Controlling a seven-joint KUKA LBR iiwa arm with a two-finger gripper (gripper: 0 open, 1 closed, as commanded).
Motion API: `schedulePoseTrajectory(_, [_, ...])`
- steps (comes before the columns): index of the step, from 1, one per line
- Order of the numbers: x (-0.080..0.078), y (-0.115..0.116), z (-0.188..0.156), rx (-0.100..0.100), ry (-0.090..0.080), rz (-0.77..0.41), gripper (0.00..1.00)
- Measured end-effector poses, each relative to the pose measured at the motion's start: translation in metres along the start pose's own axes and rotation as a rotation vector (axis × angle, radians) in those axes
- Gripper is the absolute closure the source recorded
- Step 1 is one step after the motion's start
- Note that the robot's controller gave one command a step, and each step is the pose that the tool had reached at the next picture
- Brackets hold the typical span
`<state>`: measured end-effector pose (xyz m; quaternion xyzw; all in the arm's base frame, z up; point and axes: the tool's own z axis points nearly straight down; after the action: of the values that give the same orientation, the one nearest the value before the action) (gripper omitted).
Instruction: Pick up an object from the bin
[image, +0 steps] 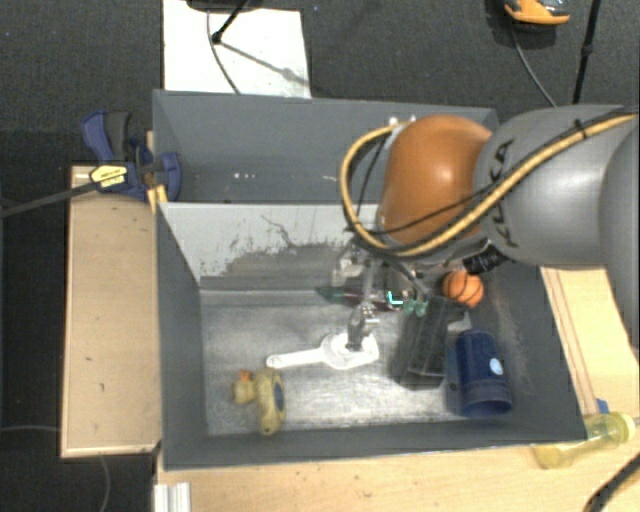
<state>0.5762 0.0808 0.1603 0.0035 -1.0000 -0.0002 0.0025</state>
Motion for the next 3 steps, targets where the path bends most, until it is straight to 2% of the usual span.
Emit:
schedulePoseTrajectory(1, [-0.002, 0.000, -0.004, -0.001, -0.008, 0.002, 0.00])
schedulePoseTrajectory(2, [0.017, -0.023, 0.060, 0.000, -0.012, -0.029, 0.00])
schedulePoseTrajectory(3, [0.025, -0.031, 0.054, 0.000, -0.001, -0.061, 0.00])
